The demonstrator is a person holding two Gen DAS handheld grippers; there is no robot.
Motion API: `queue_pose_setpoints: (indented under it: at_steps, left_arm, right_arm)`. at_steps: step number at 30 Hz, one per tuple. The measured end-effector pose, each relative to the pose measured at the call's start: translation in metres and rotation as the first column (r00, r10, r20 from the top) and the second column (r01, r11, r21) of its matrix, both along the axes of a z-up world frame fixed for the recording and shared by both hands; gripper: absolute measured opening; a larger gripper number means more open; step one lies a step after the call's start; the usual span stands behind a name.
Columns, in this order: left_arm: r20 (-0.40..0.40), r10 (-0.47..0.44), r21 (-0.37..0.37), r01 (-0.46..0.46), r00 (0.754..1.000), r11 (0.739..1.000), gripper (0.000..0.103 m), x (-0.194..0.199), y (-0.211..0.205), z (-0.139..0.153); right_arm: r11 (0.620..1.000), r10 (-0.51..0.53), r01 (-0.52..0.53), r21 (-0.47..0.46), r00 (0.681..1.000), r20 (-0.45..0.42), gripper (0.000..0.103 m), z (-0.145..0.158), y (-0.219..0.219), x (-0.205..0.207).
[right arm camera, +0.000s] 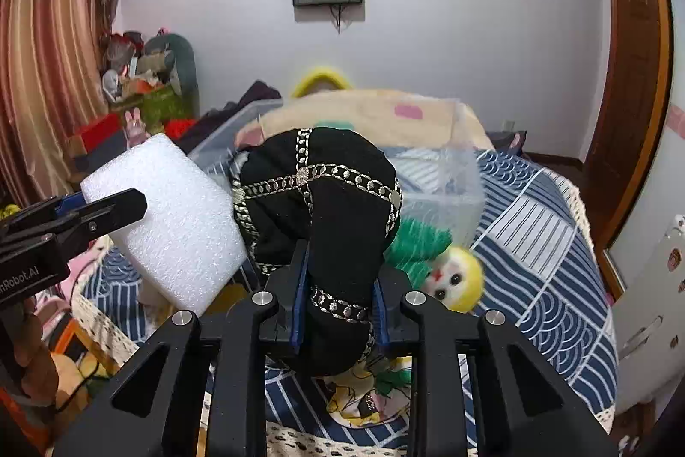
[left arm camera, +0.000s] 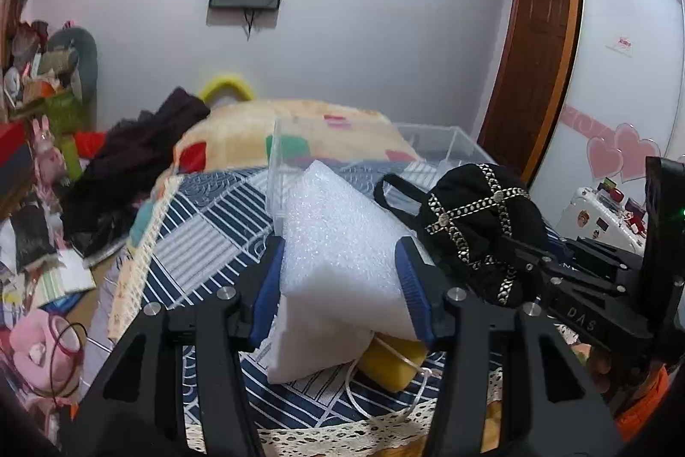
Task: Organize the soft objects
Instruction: 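Grasp white foam block with left tool while right tool grasps black chain bag, then drop foam block into clear box with left tool while right tool drops black bag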
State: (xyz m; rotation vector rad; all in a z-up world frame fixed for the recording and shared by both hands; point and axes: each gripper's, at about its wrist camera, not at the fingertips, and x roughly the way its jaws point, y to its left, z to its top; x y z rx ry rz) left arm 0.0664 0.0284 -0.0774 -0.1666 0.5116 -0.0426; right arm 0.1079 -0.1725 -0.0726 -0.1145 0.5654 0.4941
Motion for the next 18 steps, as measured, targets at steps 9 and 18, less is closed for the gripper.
queue_pose_setpoints:
  at_steps: [9, 18]
  left_arm:
    - [0.098, 0.039, 0.034, -0.043, 0.994, 0.998, 0.051, -0.016, 0.004, 0.028]
    - [0.190, 0.085, 0.049, -0.095, 0.978, 0.994, 0.051, -0.008, 0.011, 0.058]
  right_arm:
    - [0.998, -0.037, 0.032, 0.058, 0.995, 0.090, 0.021, 0.032, -0.017, -0.004]
    - [0.994, -0.074, 0.058, 0.092, 0.982, 0.175, 0.021, 0.057, -0.024, 0.007]
